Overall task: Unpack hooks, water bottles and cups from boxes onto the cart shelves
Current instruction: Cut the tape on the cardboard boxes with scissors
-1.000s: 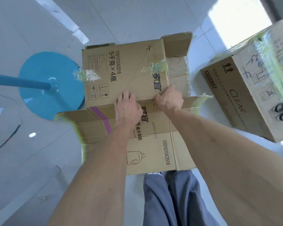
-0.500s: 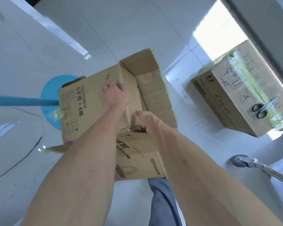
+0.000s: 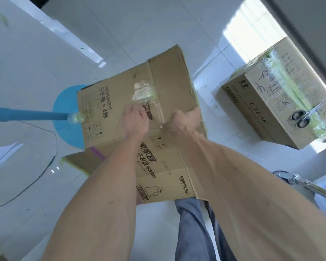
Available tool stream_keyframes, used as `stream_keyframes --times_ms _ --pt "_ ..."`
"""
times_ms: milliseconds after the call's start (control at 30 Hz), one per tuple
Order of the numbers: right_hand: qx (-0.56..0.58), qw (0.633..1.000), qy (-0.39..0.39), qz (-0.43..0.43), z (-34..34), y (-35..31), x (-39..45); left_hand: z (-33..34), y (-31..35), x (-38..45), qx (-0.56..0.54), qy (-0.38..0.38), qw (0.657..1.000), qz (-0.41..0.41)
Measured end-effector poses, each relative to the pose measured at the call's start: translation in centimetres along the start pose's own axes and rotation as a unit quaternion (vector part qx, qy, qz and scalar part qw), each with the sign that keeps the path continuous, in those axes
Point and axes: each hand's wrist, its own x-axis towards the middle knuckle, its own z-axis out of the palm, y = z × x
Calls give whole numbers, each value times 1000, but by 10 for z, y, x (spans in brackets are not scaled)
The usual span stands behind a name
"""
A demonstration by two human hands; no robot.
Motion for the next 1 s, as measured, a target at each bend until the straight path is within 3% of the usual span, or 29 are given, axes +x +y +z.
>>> stream_keyframes --times_ms 100,200,367,533,633,733,800,867,900,933,1000 --pt "-109 986 43 -120 -1 -26 3 5 -12 -8 37 -44 997 -43" --pt "-203 958 76 -189 0 -29 2 8 -26 -16 34 -86 993 -77" --pt "-427 857 -62 -280 12 20 3 20 -52 -9 19 -96 989 -113" --pt "-563 758 -193 -269 38 84 18 54 -82 5 50 -102 986 -122" --pt "-601 726 -264 -206 42 125 23 89 -95 -11 35 -116 978 -172" --pt "-654 675 -305 -153 20 170 23 137 -105 -60 19 -239 944 -228" --pt "-695 632 -317 -128 3 199 28 170 -112 -103 9 -327 891 -315" --pt "-691 648 -312 -69 -16 225 36 200 -112 -149 -81 -383 809 -439" --pt "-663 680 -312 -15 -20 239 41 217 -114 -171 -154 -383 758 -506" --pt "-601 735 -310 47 -24 253 45 228 -111 -187 -212 -378 720 -543" --pt "-464 825 -287 146 -28 268 52 247 -103 -201 -307 -300 675 -600"
